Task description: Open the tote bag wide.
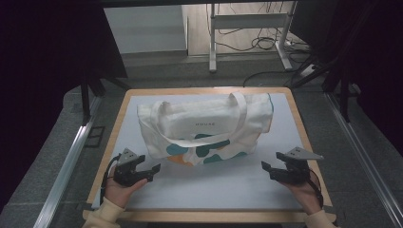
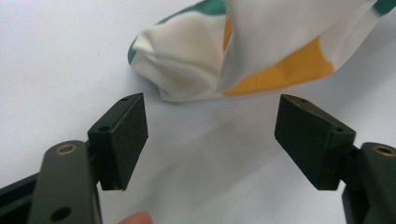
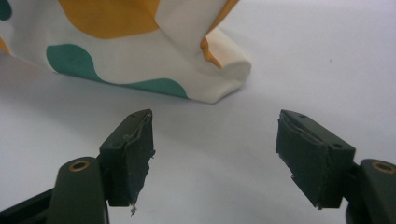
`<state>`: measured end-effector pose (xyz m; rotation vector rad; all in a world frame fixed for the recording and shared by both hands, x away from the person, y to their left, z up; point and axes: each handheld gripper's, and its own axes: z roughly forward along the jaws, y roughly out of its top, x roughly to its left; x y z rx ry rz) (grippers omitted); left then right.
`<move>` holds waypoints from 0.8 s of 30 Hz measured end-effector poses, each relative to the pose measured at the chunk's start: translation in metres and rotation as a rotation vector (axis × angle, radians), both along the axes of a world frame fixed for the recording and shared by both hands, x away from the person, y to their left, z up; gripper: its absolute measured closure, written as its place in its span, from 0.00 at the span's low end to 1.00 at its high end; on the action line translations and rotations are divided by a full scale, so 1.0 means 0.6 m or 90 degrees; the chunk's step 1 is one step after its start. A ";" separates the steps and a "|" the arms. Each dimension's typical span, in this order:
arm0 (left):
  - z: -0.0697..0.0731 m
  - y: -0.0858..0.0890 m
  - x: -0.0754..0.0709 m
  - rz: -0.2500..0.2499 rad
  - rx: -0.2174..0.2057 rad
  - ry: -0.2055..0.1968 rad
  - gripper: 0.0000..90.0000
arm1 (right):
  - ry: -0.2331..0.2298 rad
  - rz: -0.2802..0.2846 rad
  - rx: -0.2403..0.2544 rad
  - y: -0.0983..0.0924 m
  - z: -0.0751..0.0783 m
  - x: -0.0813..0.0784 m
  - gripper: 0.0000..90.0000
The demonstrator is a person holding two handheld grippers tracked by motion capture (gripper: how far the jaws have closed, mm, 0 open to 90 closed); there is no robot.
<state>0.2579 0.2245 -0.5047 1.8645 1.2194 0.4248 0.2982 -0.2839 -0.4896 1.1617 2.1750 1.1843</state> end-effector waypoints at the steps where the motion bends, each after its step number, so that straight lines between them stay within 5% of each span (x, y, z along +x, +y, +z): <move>1: 0.004 0.000 -0.001 0.000 -0.004 -0.003 0.29 | -0.002 0.001 0.000 0.000 0.002 0.000 0.31; 24: 0.055 0.009 -0.001 -0.001 -0.038 -0.035 0.29 | -0.021 0.016 0.010 0.021 0.045 0.018 0.33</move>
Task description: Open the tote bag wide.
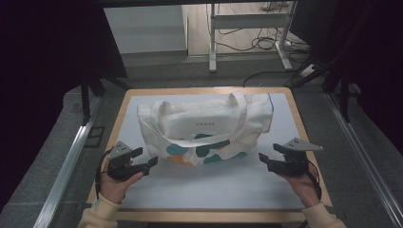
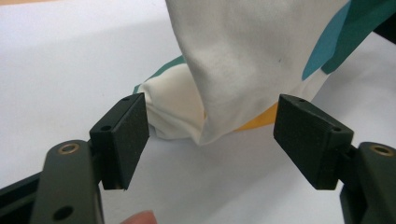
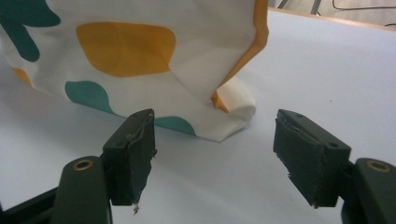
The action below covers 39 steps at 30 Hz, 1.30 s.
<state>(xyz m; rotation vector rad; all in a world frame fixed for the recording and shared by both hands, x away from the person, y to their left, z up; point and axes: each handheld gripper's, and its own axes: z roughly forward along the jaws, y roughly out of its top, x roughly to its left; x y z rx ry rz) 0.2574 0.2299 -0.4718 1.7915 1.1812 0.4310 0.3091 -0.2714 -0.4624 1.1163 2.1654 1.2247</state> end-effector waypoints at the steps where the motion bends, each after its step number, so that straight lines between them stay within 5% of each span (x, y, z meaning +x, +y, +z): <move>1: 0.001 0.001 0.000 0.002 0.000 -0.001 0.29 | -0.003 0.001 0.000 0.001 0.002 0.001 0.33; 13: 0.014 0.009 -0.004 0.008 -0.004 -0.015 0.29 | -0.014 0.003 0.006 0.006 0.023 0.009 0.33; 27: 0.077 0.004 0.017 -0.001 -0.004 -0.054 0.29 | -0.037 -0.003 0.031 0.005 0.079 0.046 0.34; 39: 0.090 0.003 0.047 -0.008 -0.016 -0.045 0.33 | -0.048 -0.010 0.039 0.013 0.118 0.083 0.38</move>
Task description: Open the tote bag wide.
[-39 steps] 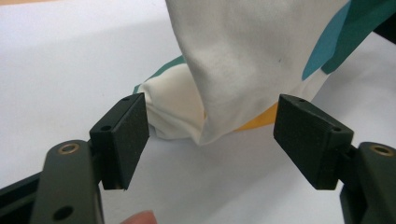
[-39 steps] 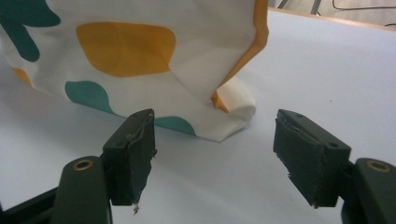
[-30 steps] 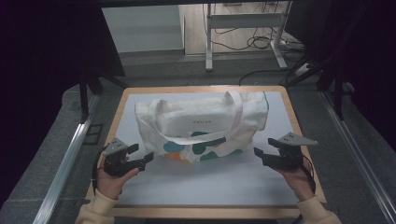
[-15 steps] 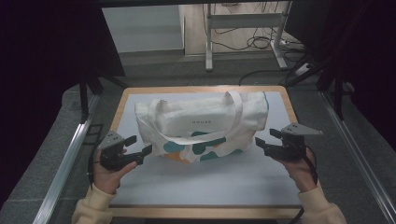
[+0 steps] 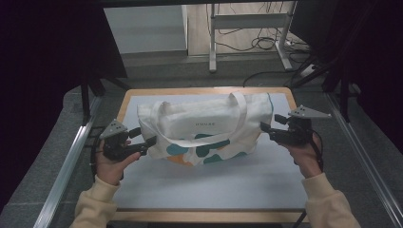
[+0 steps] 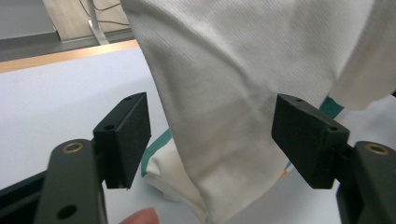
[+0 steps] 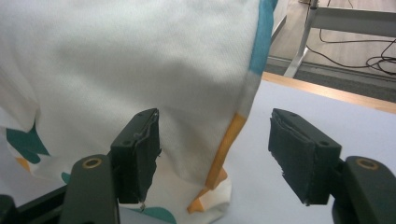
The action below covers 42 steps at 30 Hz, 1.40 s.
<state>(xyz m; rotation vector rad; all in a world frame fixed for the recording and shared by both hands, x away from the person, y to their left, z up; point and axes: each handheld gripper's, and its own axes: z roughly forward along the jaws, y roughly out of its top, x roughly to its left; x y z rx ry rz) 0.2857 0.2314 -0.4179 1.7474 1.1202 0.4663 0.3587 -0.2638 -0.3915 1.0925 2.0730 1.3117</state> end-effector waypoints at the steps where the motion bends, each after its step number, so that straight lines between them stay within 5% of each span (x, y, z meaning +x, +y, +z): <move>1: -0.001 -0.002 0.005 -0.003 -0.003 0.002 0.33 | 0.002 0.001 0.000 0.001 0.000 0.002 0.38; 8: -0.004 -0.008 0.013 -0.018 -0.007 0.007 0.43 | 0.025 0.015 0.020 0.000 -0.004 0.015 0.45; 12: -0.005 -0.009 0.013 -0.015 0.002 0.004 0.52 | 0.033 0.029 0.023 0.002 -0.007 0.020 0.54; 17: -0.012 -0.006 0.012 -0.007 -0.002 -0.001 0.77 | 0.034 0.027 0.002 0.003 -0.012 0.021 0.71; 22: -0.013 -0.004 0.009 -0.016 -0.007 -0.007 0.87 | 0.027 0.019 0.001 0.002 -0.017 0.019 0.87; 26: -0.012 -0.004 0.007 -0.020 -0.005 -0.010 0.90 | 0.012 0.020 0.002 0.002 -0.016 0.014 0.94; 31: -0.012 0.000 0.002 -0.021 -0.008 -0.015 0.90 | -0.015 0.021 -0.016 0.004 -0.013 0.001 0.95; 42: -0.017 0.009 -0.026 -0.035 -0.019 -0.032 0.91 | -0.053 0.033 -0.002 -0.007 -0.018 -0.032 0.95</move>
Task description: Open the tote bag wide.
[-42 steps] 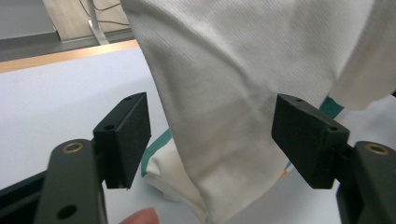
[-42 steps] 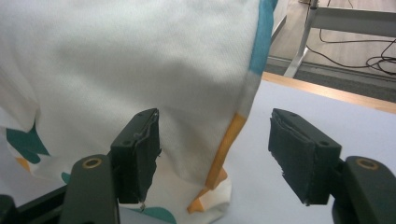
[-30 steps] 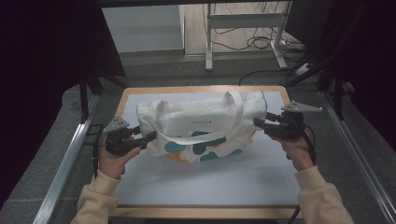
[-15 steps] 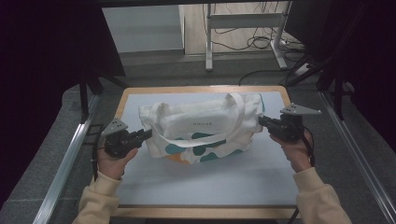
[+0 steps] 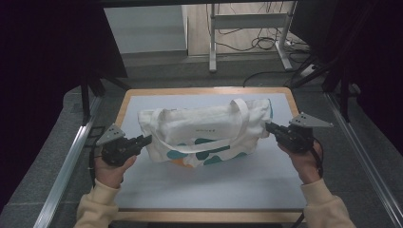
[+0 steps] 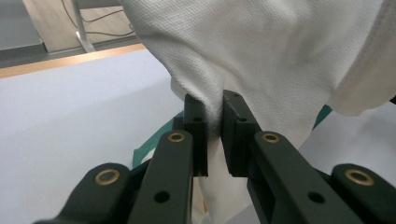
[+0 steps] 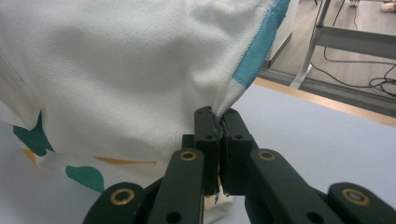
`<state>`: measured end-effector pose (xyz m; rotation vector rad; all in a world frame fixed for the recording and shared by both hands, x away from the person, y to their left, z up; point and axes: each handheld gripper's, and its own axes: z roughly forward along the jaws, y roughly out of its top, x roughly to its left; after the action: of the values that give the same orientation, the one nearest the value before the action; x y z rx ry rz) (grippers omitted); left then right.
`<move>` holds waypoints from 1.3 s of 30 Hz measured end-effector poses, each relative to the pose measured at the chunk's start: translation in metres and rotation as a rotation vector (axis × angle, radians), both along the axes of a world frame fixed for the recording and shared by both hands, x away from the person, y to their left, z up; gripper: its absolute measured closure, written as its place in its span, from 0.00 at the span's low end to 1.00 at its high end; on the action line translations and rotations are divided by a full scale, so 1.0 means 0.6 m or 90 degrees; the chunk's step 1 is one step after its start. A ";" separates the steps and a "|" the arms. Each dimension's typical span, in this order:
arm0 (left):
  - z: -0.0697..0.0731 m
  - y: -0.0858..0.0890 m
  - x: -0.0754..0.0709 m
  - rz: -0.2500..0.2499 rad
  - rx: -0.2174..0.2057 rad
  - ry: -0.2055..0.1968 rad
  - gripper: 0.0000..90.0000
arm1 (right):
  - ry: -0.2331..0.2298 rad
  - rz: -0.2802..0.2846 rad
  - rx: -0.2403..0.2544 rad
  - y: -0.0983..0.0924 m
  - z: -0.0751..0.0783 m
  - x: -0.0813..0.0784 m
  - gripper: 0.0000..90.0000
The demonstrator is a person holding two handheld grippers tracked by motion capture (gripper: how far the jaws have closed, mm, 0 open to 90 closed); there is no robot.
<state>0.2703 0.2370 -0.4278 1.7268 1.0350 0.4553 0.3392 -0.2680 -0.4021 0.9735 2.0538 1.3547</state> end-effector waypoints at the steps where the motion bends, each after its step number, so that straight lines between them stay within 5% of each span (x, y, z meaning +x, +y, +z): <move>1: -0.001 0.001 -0.003 -0.002 -0.001 -0.002 0.91 | -0.003 0.003 0.002 -0.001 -0.001 -0.003 0.96; 14: -0.015 -0.002 -0.016 -0.015 0.004 -0.004 0.91 | -0.003 0.020 0.007 -0.008 -0.028 -0.026 0.96; 39: -0.054 -0.013 -0.020 -0.028 0.027 0.017 0.93 | 0.025 0.024 -0.014 -0.002 -0.078 -0.028 0.96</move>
<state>0.2583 0.2292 -0.4602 1.7932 1.0108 0.4301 0.3222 -0.2694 -0.4488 0.9638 2.1214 1.3388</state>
